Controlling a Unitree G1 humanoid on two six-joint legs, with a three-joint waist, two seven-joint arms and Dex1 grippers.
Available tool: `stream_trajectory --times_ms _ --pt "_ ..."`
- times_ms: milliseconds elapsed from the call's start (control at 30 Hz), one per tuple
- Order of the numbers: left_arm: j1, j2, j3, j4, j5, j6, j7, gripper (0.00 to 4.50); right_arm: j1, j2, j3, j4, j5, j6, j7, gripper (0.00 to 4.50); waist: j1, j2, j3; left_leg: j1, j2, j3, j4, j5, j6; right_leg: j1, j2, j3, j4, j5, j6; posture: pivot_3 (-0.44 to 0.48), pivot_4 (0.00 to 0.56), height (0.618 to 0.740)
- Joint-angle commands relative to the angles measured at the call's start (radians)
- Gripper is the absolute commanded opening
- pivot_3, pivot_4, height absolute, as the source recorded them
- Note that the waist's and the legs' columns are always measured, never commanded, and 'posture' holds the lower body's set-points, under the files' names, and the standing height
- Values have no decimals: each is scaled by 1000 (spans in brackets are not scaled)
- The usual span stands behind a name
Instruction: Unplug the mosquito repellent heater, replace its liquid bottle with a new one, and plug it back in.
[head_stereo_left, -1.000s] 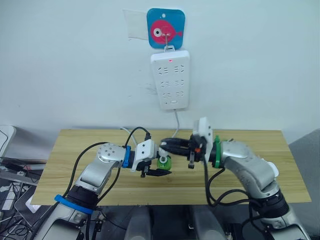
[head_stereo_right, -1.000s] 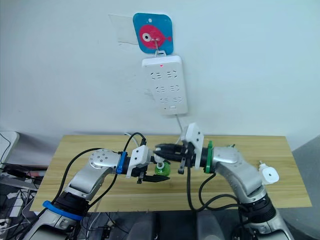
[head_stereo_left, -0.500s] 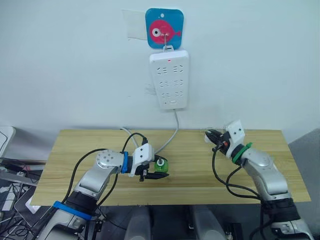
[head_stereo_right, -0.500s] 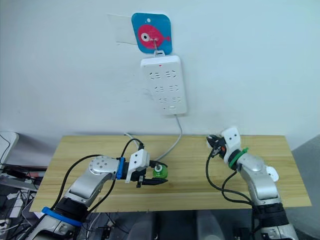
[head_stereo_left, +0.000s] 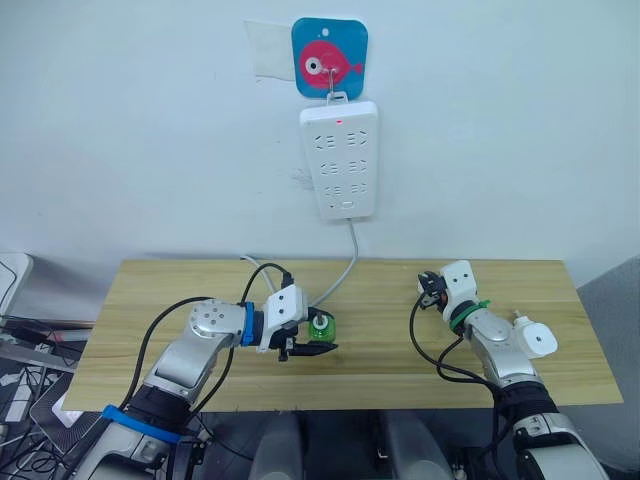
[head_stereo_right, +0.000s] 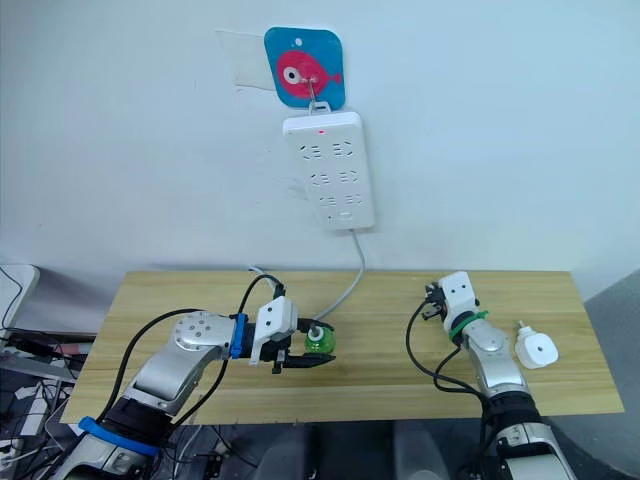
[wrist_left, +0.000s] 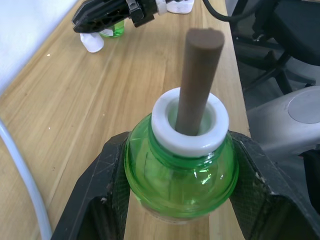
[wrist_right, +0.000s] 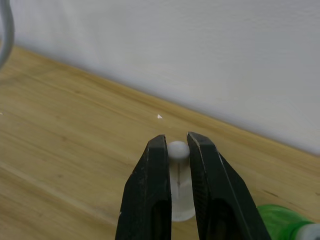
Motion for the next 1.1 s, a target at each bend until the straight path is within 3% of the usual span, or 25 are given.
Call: stream_trajectory --times_ms 33,233,367,633,733,900,1100 --pt "7 5 16 -49 -15 0 3 2250 5 3 -21 11 4 -17 -1 918 1 0 0 0 0 0 0 0 0 0 0 0 0 0 0 -40 215 740" --pt "3 -1 14 -46 -13 -2 6 2250 43 -13 -39 -87 30 -3 20 3024 1 2 -1 0 0 1 0 0 0 0 0 0 0 0 0 -50 209 740" --pt "4 -4 13 -44 -13 -5 5 2250 98 -50 -38 -263 72 42 98 4455 1 5 -3 0 0 2 0 0 0 0 0 1 0 0 0 -60 206 740" --pt "6 -12 4 -37 -10 -15 0 2250 167 -176 45 -748 340 410 406 4455 -1 6 -4 0 0 0 -1 0 0 0 1 0 0 0 0 -90 197 740" --pt "-5 -19 3 -29 -9 -21 -4 2250 140 -247 60 -845 441 544 511 3845 -2 6 -4 0 0 -1 0 0 0 0 1 0 -1 0 0 -92 192 740" --pt "-26 -17 -2 -19 -2 -43 -19 2250 105 -343 155 -933 463 619 652 2150 0 6 -4 0 -1 -1 0 0 0 1 1 -2 -1 0 0 -90 189 740" --pt "-46 -21 -6 -41 -8 -49 -29 2250 59 -243 255 -897 405 593 614 2150 -4 6 -5 0 0 -1 0 0 0 0 1 -1 -1 0 0 -74 189 740"
